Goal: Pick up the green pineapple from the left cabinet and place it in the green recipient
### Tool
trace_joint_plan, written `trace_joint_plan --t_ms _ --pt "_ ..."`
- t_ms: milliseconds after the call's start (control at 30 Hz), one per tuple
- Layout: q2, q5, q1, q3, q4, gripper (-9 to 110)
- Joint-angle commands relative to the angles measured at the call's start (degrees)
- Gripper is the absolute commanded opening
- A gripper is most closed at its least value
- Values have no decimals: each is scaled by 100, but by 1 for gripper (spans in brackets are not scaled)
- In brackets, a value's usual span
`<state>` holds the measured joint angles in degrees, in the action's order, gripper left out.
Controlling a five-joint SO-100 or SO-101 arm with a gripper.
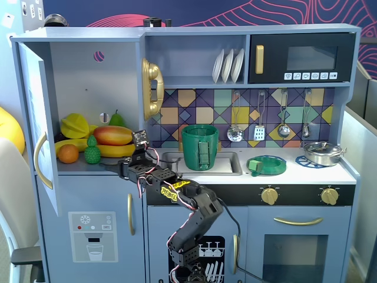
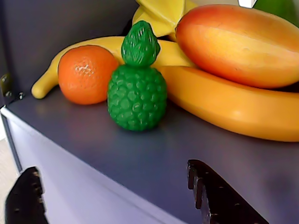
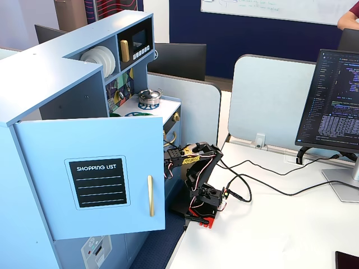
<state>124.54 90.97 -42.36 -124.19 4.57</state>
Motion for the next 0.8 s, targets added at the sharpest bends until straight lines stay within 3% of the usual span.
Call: trace_joint_plan --t_ms 0,767 --pt "-360 -105 105 703 334 38" --pt "-2355 -211 44 2312 589 41"
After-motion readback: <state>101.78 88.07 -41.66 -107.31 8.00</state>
